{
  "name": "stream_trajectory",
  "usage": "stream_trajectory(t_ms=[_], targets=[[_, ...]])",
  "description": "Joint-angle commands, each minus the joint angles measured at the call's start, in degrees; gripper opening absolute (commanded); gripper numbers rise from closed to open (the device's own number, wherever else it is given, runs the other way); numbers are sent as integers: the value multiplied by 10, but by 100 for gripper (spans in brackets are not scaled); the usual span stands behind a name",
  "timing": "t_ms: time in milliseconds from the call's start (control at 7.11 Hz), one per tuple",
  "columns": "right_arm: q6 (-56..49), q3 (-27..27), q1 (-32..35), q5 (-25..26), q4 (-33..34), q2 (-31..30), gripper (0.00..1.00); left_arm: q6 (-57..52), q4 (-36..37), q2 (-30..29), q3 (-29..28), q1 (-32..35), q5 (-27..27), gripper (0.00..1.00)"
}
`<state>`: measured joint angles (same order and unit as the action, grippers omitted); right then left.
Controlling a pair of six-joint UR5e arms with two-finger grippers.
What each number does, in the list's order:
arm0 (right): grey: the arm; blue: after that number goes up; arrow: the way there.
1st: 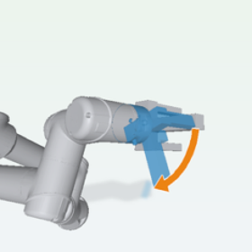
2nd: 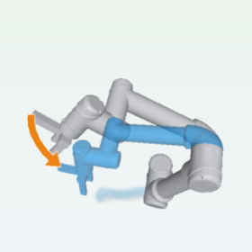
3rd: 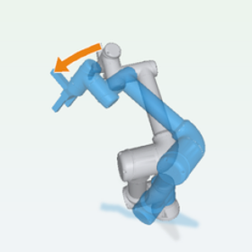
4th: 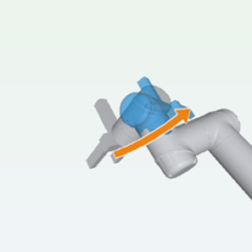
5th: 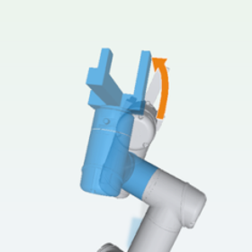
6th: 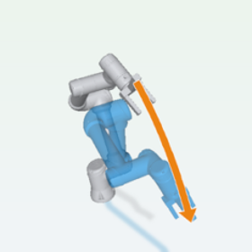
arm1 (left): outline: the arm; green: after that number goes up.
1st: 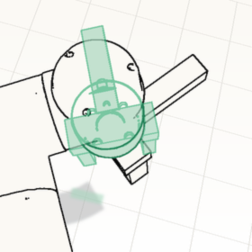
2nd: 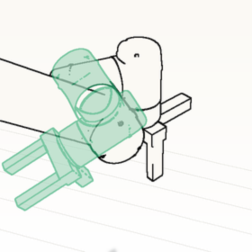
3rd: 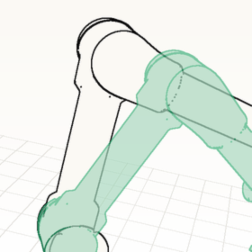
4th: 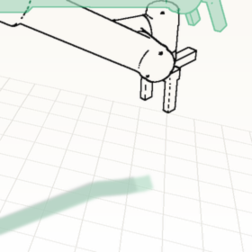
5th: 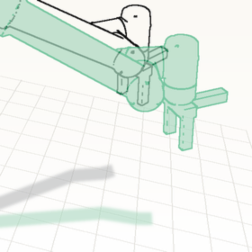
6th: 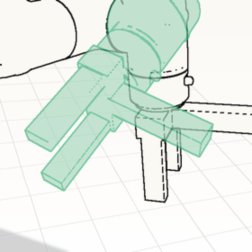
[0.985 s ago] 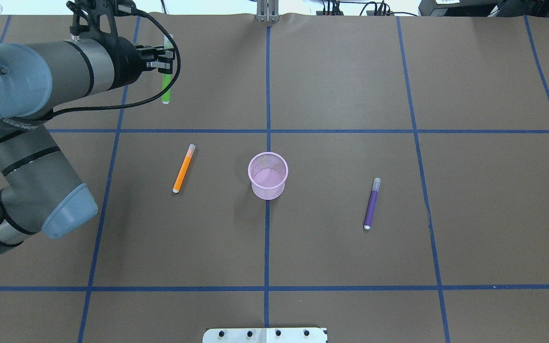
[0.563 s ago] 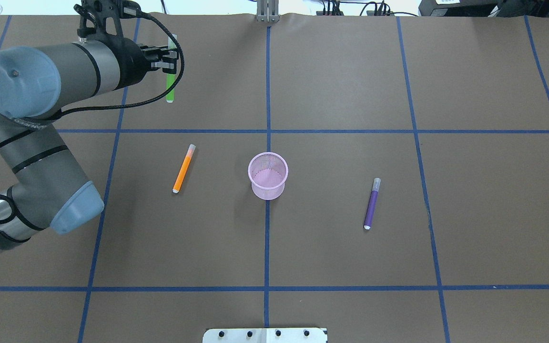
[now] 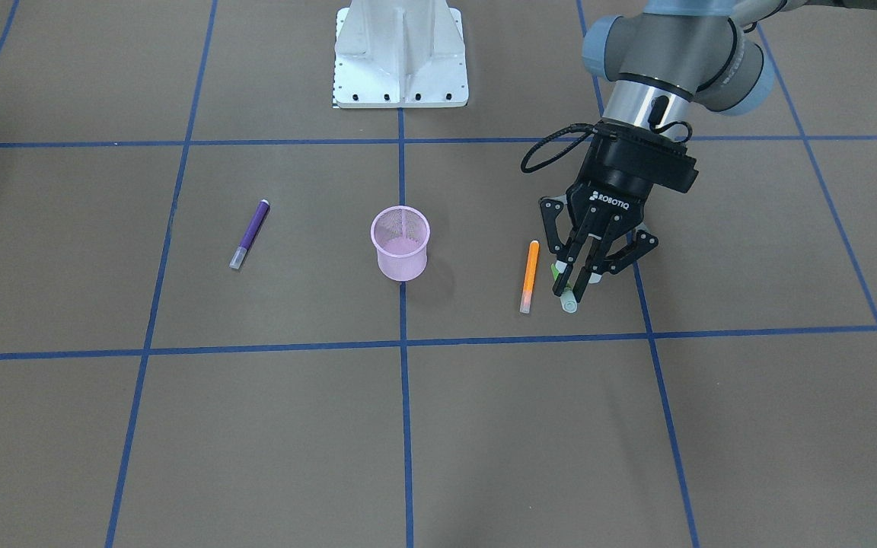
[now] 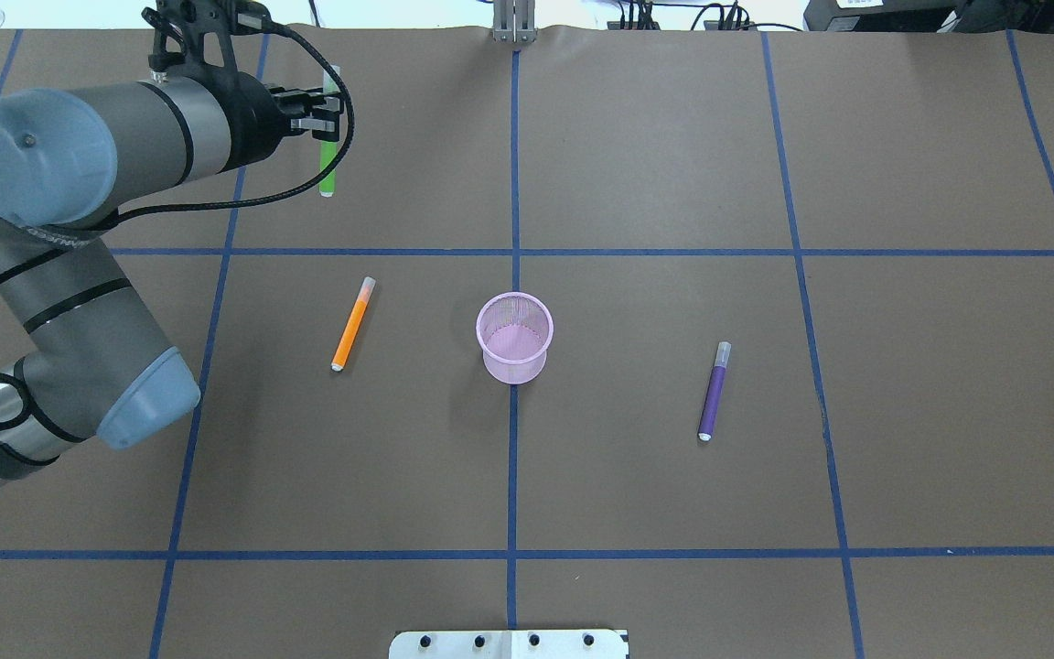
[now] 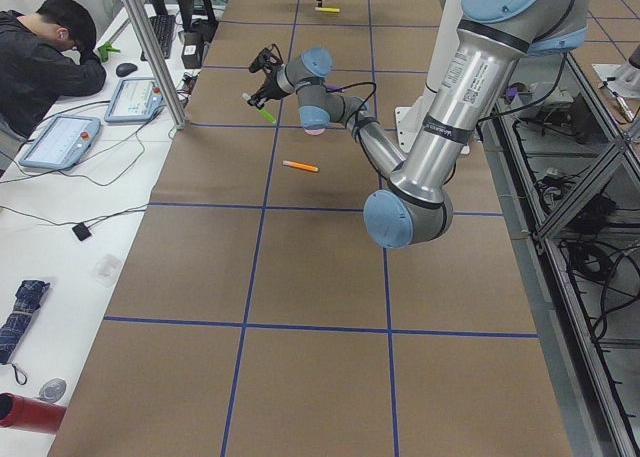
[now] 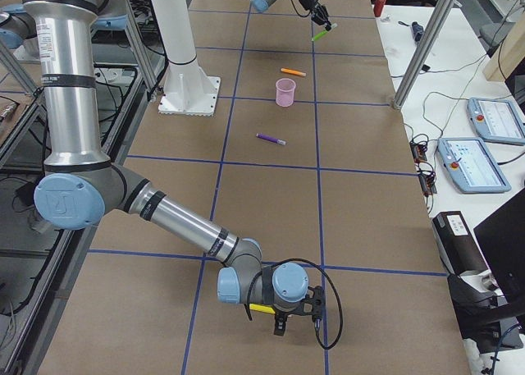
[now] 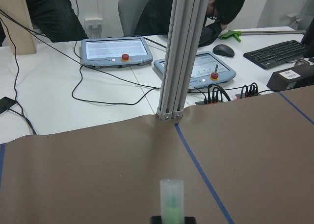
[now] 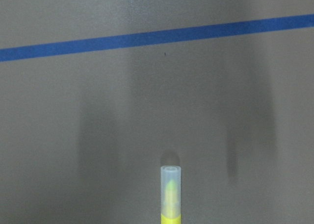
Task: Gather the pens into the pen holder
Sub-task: 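Hold the green marker in the left gripper while the right grasps the yellow highlighter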
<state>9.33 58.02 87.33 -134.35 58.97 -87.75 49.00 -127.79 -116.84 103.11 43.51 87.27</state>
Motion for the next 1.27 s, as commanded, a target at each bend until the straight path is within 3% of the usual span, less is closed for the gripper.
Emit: stream_trajectory(t_ms=[0,422,1126], targets=[[1,-8,-9,-1,1,0,98,0,0,0,0,0,0,0],[0,-12,-14,3,1,0,95,0,0,0,0,0,0,0],[-4,-19,-16,4,1,0,69,0,-1,1,0,0,0,0]])
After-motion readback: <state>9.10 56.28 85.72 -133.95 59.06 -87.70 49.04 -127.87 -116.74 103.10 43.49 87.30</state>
